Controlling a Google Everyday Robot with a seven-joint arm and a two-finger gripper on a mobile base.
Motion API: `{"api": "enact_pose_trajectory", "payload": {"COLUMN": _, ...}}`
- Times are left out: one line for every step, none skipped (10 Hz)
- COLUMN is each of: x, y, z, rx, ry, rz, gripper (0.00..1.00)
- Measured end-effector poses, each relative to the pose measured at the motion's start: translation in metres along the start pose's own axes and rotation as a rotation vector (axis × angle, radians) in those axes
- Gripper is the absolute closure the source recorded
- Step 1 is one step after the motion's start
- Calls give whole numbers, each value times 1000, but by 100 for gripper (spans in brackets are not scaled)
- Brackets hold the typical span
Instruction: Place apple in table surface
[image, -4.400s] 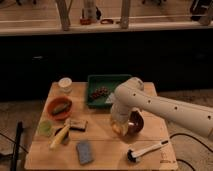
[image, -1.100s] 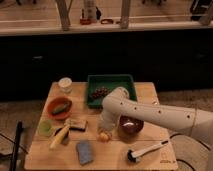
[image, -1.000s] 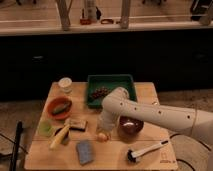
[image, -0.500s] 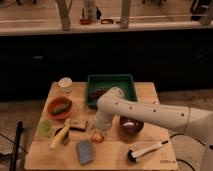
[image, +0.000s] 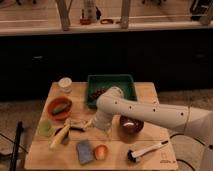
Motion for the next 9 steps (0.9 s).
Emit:
{"api": "enact_pose_trajectory", "payload": {"x": 0, "y": -1, "z": -1, "rx": -3, "ry": 3, "rz": -1, "gripper": 20}}
{"api": "enact_pose_trajectory", "payload": {"x": 0, "y": -2, "z": -3, "rx": -4, "ry": 7, "rz": -2, "gripper": 20}}
{"api": "enact_pose_trajectory", "payload": {"x": 0, "y": -2, "z": -6, "rx": -5, "ry": 12, "rz": -2, "gripper": 20}}
{"api": "enact_pose_trajectory", "payload": {"x": 0, "y": -3, "z": -8, "rx": -6, "ry": 16, "rz": -1, "gripper": 20}}
{"api": "enact_pose_trajectory", "payload": {"x": 1, "y": -3, "z": -10, "rx": -8, "ry": 20, "rz": -2, "gripper": 20}}
{"api": "enact_pose_trajectory", "payload": {"x": 1, "y": -4, "z": -12, "rx": -10, "ry": 23, "rz": -1, "gripper": 20}}
{"api": "enact_pose_trajectory", "payload": {"x": 2, "y": -4, "z": -13, "rx": -10, "ry": 25, "rz": 0, "gripper": 20}}
{"api": "enact_pose_trajectory", "payload": {"x": 2, "y": -4, "z": -15, "rx": -12, "ry": 27, "rz": 0, "gripper": 20}}
{"api": "enact_pose_trajectory", "payload": {"x": 3, "y": -4, "z": -16, "rx": -11, "ry": 31, "rz": -1, "gripper": 20}}
